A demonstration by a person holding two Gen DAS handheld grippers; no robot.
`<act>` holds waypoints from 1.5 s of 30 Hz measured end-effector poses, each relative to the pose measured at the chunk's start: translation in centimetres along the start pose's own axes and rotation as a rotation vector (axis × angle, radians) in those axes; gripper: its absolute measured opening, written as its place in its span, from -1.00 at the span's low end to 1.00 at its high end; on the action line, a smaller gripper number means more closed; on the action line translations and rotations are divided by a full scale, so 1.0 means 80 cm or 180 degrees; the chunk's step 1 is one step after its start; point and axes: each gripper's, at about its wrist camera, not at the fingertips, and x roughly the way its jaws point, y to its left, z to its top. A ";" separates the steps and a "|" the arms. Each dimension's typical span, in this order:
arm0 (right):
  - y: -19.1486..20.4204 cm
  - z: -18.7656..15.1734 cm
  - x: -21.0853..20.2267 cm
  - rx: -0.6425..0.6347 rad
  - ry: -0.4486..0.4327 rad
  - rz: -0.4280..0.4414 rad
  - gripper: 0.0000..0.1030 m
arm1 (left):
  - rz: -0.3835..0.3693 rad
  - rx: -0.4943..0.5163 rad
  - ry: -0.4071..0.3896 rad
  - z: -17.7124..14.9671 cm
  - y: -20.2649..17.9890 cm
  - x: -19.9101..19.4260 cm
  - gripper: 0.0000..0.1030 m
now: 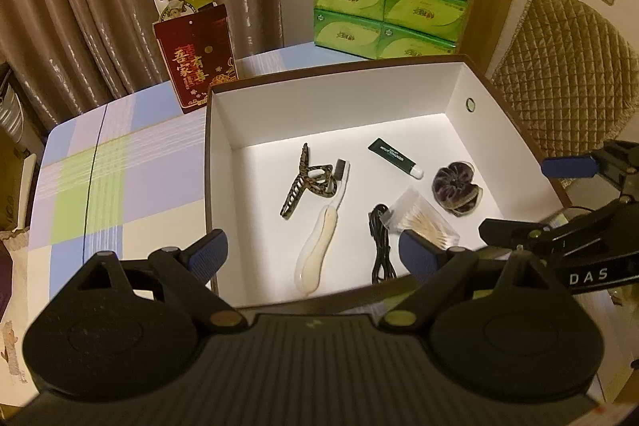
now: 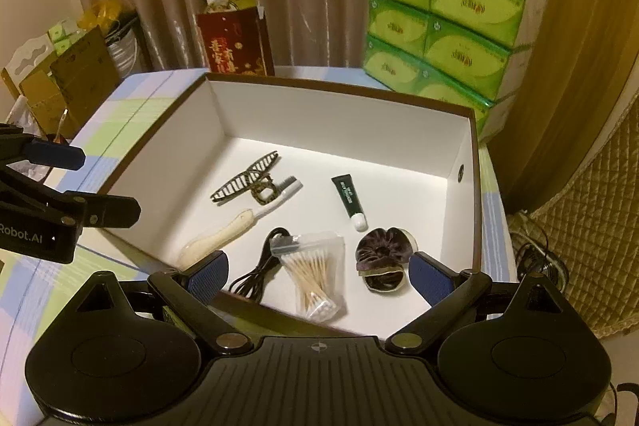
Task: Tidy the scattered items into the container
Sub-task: 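Withdraw both tools from the box toward floss box and snack packet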
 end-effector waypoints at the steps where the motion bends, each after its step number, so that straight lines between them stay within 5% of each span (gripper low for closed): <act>1: 0.003 -0.002 -0.003 -0.0003 -0.0011 0.0004 0.84 | -0.0001 0.0014 -0.0004 -0.002 0.000 -0.003 0.76; 28: 0.032 -0.065 -0.041 0.0069 -0.0053 0.0077 0.84 | -0.0043 0.0032 0.0080 -0.084 0.022 -0.035 0.77; 45: 0.043 -0.152 -0.007 0.0019 0.0407 0.0195 0.84 | -0.0120 -0.0107 0.0454 -0.173 0.044 -0.011 0.68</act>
